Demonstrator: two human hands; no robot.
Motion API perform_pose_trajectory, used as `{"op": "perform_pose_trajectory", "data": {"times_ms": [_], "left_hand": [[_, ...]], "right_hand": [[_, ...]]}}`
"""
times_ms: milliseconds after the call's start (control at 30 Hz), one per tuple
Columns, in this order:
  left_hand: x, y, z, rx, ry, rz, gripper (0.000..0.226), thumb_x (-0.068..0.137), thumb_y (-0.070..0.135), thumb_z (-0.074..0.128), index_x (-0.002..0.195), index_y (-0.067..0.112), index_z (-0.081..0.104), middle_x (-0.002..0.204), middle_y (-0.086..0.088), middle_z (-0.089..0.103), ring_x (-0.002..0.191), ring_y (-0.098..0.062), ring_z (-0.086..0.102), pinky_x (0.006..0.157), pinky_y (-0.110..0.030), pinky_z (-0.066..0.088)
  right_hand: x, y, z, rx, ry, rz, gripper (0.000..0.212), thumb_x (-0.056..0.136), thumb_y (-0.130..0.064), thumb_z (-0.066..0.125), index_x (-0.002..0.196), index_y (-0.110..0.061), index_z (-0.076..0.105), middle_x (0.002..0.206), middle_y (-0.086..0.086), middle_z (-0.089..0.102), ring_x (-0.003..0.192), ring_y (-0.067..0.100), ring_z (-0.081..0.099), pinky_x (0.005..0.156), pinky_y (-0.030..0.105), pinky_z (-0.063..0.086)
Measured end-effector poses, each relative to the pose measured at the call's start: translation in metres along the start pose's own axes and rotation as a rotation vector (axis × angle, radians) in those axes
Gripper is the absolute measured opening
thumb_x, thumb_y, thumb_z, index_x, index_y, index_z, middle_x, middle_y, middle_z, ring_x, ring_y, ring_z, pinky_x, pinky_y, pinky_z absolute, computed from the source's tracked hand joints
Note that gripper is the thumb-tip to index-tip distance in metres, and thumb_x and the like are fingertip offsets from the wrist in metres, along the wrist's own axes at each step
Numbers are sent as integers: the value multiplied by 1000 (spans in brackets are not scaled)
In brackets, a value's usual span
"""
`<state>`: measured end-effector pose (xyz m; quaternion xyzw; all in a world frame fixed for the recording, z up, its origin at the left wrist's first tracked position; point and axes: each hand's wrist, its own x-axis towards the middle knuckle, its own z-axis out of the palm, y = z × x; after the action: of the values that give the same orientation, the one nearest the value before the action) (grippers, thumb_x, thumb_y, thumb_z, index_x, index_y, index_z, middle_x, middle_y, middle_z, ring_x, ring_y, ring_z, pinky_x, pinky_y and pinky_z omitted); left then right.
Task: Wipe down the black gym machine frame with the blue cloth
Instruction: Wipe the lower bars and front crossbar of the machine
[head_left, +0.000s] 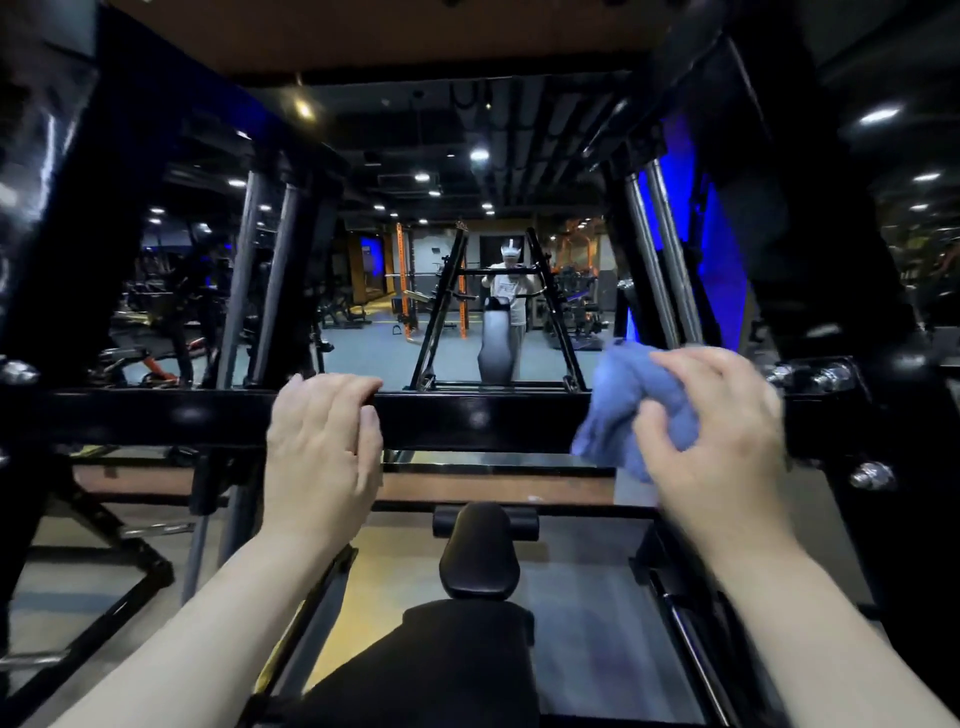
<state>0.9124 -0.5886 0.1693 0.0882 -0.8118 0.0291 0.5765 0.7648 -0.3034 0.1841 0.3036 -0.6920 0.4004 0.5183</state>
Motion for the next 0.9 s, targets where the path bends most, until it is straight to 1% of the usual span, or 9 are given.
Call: {"op": "perform_pose_trajectory", "data": {"times_ms": [100, 167, 300, 433, 500, 567, 700, 800, 900], "left_hand": [[-4, -16, -8, -4, -56, 45, 39, 101, 21, 40, 132, 8, 60, 129, -6, 63, 127, -30, 53, 116, -52, 32], [-8, -33, -14, -10, -32, -36, 40, 101, 21, 39, 133, 8, 60, 132, -5, 62, 131, -29, 51, 116, -54, 31], [-14, -66, -25, -33, -26, -95, 43, 102, 23, 35, 135, 10, 58, 138, -4, 59, 138, -28, 46, 121, -52, 23], [-15, -81, -28, -10, -45, -71, 44, 103, 27, 35, 138, 13, 57, 142, -2, 56, 141, -26, 43, 124, -50, 19], [-17, -90, -31, -11, -40, -123, 45, 103, 28, 34, 139, 13, 56, 144, -2, 54, 142, -25, 40, 125, -49, 17], [-19, -101, -34, -20, -39, -167, 46, 104, 29, 32, 141, 13, 54, 146, -1, 52, 145, -24, 37, 125, -50, 16], [-23, -112, -38, -44, -66, -166, 47, 104, 30, 31, 146, 16, 49, 152, 2, 46, 150, -20, 29, 126, -48, 12], [-24, -114, -38, -49, -52, -166, 48, 104, 29, 31, 147, 17, 49, 154, 3, 44, 151, -18, 27, 127, -45, 9], [-26, -117, -38, -67, -36, -170, 49, 104, 28, 32, 148, 15, 48, 157, 1, 42, 152, -19, 26, 127, -43, 8]], "right_hand": [[-5, -4, 1, -64, 116, 183, 37, 85, -23, 54, 117, -11, 68, 125, 14, 60, 115, 40, 57, 109, 38, 35], [-2, -31, 13, -82, 83, 218, 36, 83, -22, 53, 114, -13, 68, 123, 11, 60, 113, 38, 55, 106, 42, 37], [0, -104, 55, -23, -144, -26, 32, 86, -21, 57, 115, -14, 67, 118, 5, 58, 111, 30, 53, 102, 39, 37], [-12, -133, 79, 107, -308, -304, 37, 87, -16, 65, 124, -11, 65, 129, 7, 55, 127, 36, 50, 109, 47, 40], [-13, -125, 76, 132, -263, -272, 39, 83, -15, 66, 122, -11, 67, 129, 7, 58, 122, 35, 55, 106, 48, 43], [-18, -119, 75, 131, -141, -134, 39, 83, -16, 65, 121, -11, 69, 130, 7, 58, 118, 35, 57, 105, 49, 44], [-39, -143, 100, 98, 59, 28, 35, 87, -12, 63, 122, -4, 68, 134, 18, 54, 124, 41, 52, 108, 59, 40], [-45, -179, 126, 114, -27, -87, 37, 89, -14, 63, 125, -6, 67, 135, 17, 52, 132, 44, 48, 107, 64, 39], [-46, -212, 144, 125, -198, -240, 40, 90, -20, 63, 129, -11, 63, 139, 14, 50, 137, 42, 42, 109, 60, 40]]}}
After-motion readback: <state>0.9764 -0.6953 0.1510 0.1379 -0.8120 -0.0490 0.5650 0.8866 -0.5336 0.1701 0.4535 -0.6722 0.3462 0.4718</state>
